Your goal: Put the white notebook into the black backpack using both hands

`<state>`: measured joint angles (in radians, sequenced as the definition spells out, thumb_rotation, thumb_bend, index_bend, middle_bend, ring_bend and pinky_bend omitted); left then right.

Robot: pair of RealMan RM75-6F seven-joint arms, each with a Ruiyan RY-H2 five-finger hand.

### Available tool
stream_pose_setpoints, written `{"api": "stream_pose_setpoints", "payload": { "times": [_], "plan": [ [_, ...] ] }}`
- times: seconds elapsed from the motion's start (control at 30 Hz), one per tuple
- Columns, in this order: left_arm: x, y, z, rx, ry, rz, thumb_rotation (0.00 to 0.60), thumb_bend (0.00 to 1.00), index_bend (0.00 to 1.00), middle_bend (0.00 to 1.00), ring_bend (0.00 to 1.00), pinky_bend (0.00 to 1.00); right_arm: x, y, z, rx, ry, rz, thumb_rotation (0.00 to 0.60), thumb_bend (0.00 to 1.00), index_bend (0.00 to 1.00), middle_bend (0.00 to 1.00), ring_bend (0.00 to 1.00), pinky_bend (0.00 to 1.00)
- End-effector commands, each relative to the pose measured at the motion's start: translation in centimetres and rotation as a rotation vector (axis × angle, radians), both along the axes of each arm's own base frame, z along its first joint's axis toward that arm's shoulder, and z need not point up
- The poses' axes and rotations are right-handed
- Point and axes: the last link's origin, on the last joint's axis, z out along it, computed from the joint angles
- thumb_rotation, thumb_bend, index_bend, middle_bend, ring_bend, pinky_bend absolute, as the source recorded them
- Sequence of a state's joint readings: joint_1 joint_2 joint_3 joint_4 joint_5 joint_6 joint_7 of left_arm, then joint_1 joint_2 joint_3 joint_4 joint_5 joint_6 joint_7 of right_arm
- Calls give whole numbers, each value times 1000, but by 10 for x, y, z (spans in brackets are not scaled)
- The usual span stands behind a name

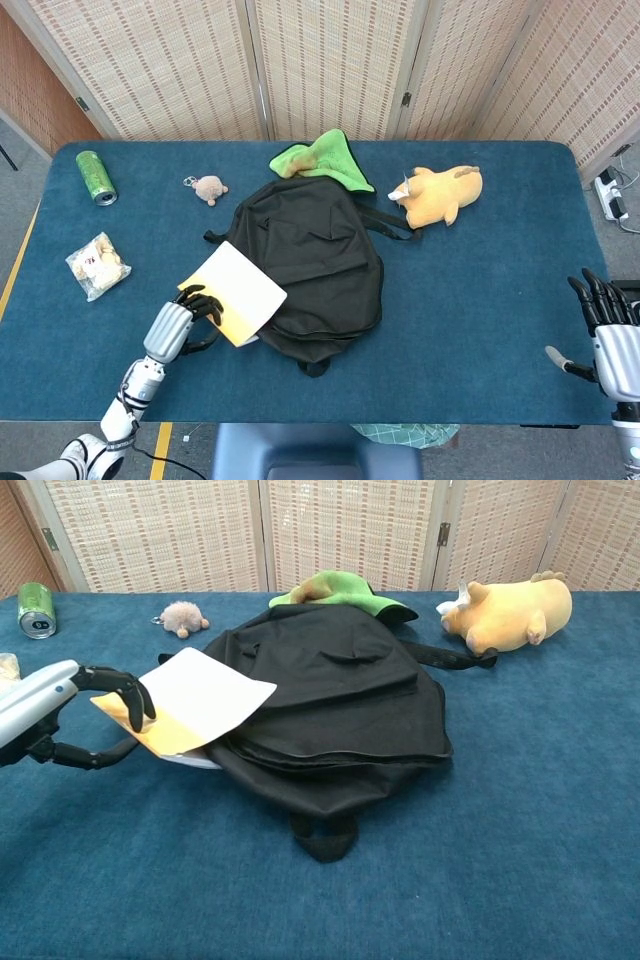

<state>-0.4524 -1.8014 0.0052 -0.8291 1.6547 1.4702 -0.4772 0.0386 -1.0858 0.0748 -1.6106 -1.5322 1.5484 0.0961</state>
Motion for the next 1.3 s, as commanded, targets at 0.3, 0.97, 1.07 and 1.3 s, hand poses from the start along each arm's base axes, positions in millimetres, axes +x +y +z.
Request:
{"api": "stream_pose_setpoints", "payload": {
  "times": [0.3,0.97,1.07,1.3],
  "plan": [
    [-21,-15,23,72,-20,28,600,512,654,490,425,233,5,-1,-2,10,0,25,600,12,0,12,35,58],
    [-17,-28,83,305,-71,-65,600,538,690,638,562,283,21,-8,-17,87,-11,82,600,13,0,12,35,58],
    [-14,-26,87,320,-63,-77,600,538,689,642,564,283,20,-9,-18,90,-13,78,600,12,0,11,35,58],
    [-9,-19,97,372,-48,-87,600,538,691,652,569,285,19,-9,-18,89,-18,71,600,13,0,11,35,58]
  ]
}}
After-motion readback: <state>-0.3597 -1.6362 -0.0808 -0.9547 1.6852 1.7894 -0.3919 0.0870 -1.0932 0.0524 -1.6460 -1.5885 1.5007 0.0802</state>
